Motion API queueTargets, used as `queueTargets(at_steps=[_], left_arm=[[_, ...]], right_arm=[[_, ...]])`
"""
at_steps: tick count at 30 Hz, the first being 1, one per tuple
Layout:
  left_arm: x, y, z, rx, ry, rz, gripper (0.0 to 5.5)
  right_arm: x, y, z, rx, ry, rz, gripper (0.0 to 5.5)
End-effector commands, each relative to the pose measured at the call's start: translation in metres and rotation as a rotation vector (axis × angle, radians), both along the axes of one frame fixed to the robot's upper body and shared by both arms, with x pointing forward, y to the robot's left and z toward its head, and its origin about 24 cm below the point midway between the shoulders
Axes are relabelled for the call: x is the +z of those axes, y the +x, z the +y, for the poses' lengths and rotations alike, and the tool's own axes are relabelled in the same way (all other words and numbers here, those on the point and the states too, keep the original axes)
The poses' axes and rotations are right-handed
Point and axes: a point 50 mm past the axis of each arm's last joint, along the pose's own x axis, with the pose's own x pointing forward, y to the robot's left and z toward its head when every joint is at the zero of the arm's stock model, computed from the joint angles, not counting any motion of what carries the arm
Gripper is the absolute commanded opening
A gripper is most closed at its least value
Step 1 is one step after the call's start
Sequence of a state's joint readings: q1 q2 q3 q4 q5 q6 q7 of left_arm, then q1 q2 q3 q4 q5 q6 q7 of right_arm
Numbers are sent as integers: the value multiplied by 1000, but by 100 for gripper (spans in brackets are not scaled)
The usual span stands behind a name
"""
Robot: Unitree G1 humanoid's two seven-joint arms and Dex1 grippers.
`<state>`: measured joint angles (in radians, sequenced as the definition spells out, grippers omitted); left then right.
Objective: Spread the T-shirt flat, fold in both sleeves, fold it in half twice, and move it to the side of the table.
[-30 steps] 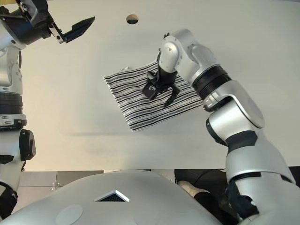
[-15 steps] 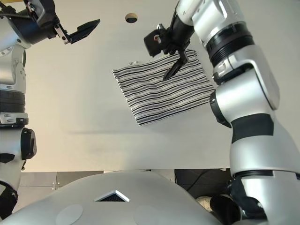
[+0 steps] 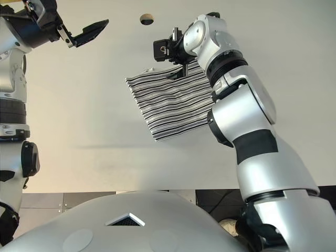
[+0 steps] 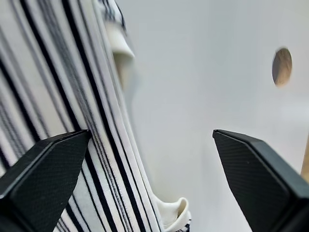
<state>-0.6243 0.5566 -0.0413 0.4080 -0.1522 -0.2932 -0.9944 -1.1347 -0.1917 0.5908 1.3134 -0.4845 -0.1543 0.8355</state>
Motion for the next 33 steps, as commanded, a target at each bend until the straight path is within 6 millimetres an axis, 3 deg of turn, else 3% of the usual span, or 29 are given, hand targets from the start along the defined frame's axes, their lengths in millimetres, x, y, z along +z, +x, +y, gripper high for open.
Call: queueTargets(at_steps=[1,8,11,15,18,21,25,33], left_arm=[[2,-2,-1,-20,12,-20,420],[-1,-4,0,-20,15,-18,420],[0,-4,0,-18,12,-24,420],[1,-4,-1,-22,17,-25,420],[1,-5,1,-14,17,-28,420],[0,-6,2,-6,15,-29,420],[0,-6,0,-8,12,-30,420],[-5,-7,1,-3,25,-20,420]], right_arm=[[-18,-7,-2,8,-49,8,469],[-31,-14,21,36,0,-26,469],[-35,-22,45,70,95,-23,469],[-40,-51,90,263,272,159,469],[-44,-77,106,489,310,309,469],[-47,-103,109,698,314,379,469],[-48,-117,97,790,279,382,469],[-30,-90,96,641,325,283,469]])
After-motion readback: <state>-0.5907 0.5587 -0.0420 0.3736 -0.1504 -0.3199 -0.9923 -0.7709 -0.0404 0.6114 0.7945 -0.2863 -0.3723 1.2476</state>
